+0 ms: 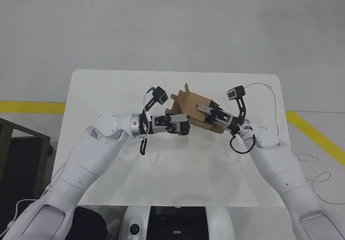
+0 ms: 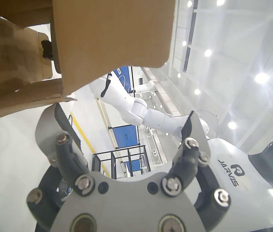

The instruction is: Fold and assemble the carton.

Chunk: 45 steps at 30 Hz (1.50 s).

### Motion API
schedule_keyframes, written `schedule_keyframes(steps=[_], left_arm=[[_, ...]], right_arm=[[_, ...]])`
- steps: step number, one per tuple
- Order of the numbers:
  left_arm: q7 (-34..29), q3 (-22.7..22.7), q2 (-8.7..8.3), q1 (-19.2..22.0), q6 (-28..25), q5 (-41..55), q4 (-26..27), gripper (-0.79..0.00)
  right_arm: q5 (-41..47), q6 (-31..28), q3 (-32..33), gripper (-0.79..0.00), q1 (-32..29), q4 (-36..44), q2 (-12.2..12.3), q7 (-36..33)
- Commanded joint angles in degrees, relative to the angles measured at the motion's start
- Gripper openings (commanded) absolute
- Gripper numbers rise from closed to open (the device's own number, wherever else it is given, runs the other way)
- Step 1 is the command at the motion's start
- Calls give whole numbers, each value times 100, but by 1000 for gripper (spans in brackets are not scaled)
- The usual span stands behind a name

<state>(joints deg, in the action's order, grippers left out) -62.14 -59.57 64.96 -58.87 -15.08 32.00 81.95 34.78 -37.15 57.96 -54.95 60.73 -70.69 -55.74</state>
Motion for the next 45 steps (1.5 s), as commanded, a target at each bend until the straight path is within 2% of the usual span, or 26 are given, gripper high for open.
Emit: schedule_keyframes(steps=[1,19,40,45], left_arm=[[11,-29,0,11,-12,-1,-21,0],[-98,-126,-15,-54,100,-88,38,0],[-157,-127,5,-23,156,-99,19,0],[-245,-318,-41,-97,223,-48,-33,0]], right_arm=[[-38,12,12,-785,-36,45,1,19],[-274,164,121,-785,-235,381,15,68],[-239,118,58,-785,-68,127,-66,-132],[-294,141,261,-785,19,-59,0,-431]])
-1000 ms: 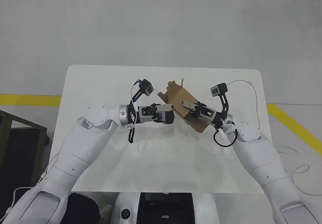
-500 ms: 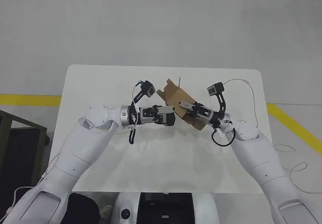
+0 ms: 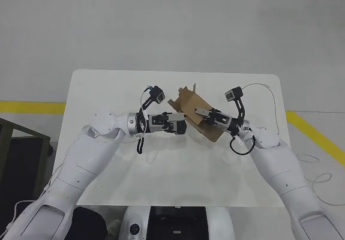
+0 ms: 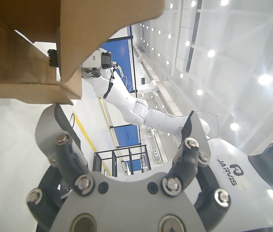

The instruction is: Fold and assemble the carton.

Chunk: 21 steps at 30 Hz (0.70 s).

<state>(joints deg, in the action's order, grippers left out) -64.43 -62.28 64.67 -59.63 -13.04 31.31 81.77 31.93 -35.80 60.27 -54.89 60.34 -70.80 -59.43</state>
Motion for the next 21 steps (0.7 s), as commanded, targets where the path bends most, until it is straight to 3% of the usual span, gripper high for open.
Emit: schedule_keyframes(steps=[1,9,14,21], left_arm=[[-29,-114,-29,-51,35,0,-36,0],[27,-636,-162,-295,150,-136,-196,0],[233,-935,-215,-356,91,-159,-168,0],[447,-880,-201,-363,36,-254,-194,0]], right_arm=[[-78,-1,74,-785,41,-57,32,-154],[-239,-13,349,-785,80,-93,164,-779],[-259,243,392,-785,-16,302,263,-1148],[-186,520,332,-785,-216,983,414,-1426]])
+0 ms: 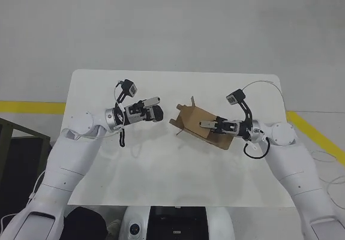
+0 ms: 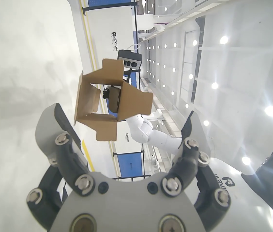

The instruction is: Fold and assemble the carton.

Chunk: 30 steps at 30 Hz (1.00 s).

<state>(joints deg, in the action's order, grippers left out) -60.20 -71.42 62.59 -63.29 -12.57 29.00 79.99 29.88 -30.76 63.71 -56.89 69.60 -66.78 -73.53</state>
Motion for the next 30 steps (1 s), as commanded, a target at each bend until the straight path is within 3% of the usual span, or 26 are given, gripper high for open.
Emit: schedule_keyframes(steps=[1,11,30], left_arm=[[43,83,16,9,-12,-34,-38,0],[121,454,122,151,-182,125,-289,0],[-264,682,209,130,-65,709,100,0]], right_arm=[[47,34,-31,-785,-39,123,29,-34],[401,-16,-262,-785,-143,338,128,16],[517,-184,-694,-785,78,172,202,185]])
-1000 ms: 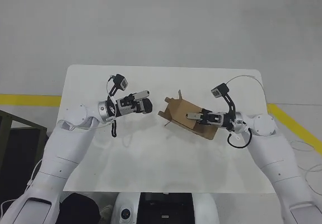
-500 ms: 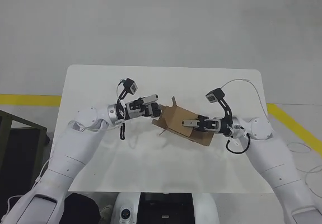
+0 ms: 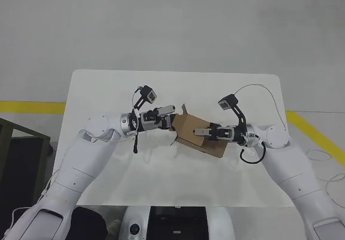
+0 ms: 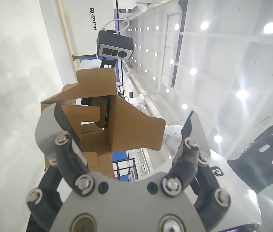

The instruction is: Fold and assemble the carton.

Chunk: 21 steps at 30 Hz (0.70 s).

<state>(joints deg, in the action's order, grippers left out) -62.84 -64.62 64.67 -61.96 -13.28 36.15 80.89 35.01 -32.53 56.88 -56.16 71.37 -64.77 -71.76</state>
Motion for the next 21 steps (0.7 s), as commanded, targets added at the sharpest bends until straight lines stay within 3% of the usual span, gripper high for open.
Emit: schedule_keyframes(steps=[1,21], left_arm=[[3,5,1,-2,10,-24,24,0],[96,43,46,156,-55,-134,-106,0]], right_arm=[[7,-18,-30,-785,11,-12,4,18],[174,-31,-348,-785,121,38,70,31]])
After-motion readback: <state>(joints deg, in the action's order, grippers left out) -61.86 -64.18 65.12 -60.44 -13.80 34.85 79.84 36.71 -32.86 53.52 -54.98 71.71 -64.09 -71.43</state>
